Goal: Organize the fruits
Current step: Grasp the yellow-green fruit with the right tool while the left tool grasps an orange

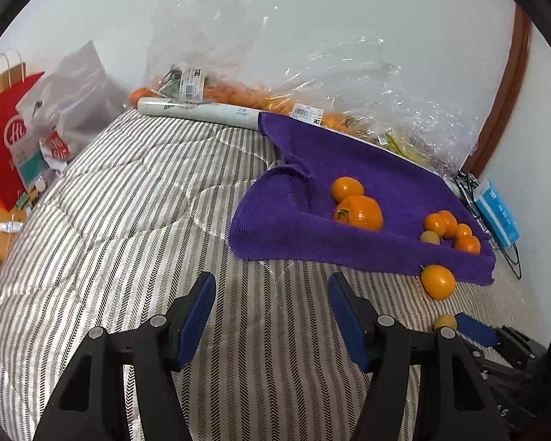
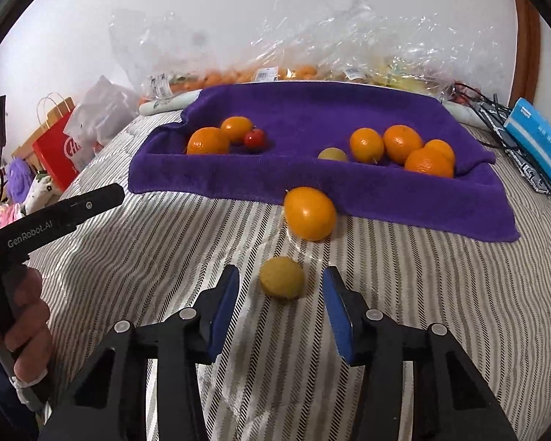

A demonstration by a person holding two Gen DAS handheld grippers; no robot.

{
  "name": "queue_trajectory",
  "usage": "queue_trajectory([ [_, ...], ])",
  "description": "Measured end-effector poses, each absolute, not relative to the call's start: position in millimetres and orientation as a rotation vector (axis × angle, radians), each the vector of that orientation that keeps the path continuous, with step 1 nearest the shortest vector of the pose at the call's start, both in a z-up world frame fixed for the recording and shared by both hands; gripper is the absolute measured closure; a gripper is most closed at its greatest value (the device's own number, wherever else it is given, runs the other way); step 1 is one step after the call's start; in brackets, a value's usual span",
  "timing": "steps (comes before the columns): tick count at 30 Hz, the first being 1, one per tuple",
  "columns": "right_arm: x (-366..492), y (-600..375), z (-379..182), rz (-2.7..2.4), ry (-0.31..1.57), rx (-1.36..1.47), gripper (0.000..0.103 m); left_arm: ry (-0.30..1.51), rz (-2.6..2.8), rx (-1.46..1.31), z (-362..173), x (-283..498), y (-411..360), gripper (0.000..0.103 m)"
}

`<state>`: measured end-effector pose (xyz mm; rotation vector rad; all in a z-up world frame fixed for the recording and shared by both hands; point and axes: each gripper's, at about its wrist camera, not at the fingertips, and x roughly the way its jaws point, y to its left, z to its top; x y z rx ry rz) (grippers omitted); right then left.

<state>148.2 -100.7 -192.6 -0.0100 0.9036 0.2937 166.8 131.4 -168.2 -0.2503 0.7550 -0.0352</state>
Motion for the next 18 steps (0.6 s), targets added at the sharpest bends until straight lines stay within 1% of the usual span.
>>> queue_trajectory([
  [1, 149.8, -98.4, -194.0, 0.294, 0.913, -0.015, 0.064, 0.752, -0.035, -0.254, -168.0, 166.7, 132.1, 0.042],
  [2, 151.3, -96.4, -195.5, 0.291, 0.923, -0.025, 0.072, 0.750, -0.034, -0.255, -168.1, 166.5, 132.2, 0.042],
  [3, 152.1, -94.1, -196.4, 0.277, 0.928, -0.042, 0.076, 0.748, -0.035, -0.255, -168.4, 166.3, 132.0, 0.042],
  [6, 150.9, -91.1, -196.0, 0.275, 0.922, -0.069, 0.076, 0.751, -0.045, -0.240, -169.2, 167.3, 128.2, 0.043],
  [10, 148.9, -100.8, -193.2, 0.289, 0.907, -0.030, 0.076, 0.749, -0.064, -0.196, -169.5, 166.4, 118.4, 0.044],
  [18, 135.2, -158.4, -181.9, 0.194, 0.827, -0.064, 0.076, 0.763, -0.136, -0.112, -169.5, 165.9, 99.5, 0.044],
])
